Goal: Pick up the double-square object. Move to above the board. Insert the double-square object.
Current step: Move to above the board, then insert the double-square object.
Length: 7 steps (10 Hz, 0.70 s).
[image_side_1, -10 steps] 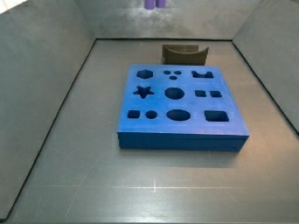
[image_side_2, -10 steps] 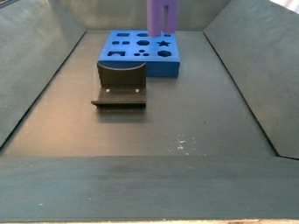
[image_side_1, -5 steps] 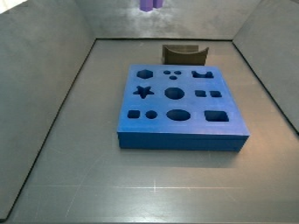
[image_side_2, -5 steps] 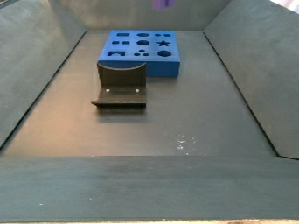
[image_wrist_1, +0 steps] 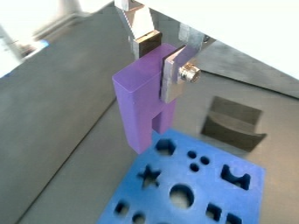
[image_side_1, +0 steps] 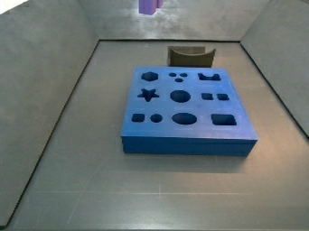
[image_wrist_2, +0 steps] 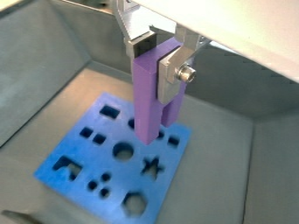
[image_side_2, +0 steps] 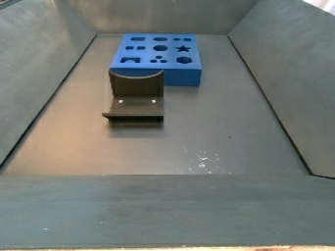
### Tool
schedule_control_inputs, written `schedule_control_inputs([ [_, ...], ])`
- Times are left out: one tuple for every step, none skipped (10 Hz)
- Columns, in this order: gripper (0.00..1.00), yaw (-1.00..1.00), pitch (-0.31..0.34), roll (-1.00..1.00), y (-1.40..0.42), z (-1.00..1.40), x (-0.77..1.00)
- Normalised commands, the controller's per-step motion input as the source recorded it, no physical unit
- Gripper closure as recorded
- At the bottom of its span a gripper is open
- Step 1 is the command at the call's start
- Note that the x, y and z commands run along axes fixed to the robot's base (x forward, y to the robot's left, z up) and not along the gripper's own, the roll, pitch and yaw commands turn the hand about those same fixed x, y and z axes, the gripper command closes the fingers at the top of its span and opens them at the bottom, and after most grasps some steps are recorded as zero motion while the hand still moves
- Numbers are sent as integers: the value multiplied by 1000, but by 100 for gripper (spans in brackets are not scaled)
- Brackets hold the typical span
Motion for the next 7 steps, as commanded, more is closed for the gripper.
schedule_control_inputs([
  [100, 1000, 51, 53, -687, 226, -58],
  [100, 740, 68, 57, -394, 135, -14],
  [100, 496, 76, 56, -241, 86, 11],
  [100, 362, 79, 55, -177, 66, 23],
  [100, 11, 0, 0, 0, 0, 0],
  [100, 66, 0, 17, 0, 0, 0],
  [100, 29, 0, 0, 0, 0, 0],
])
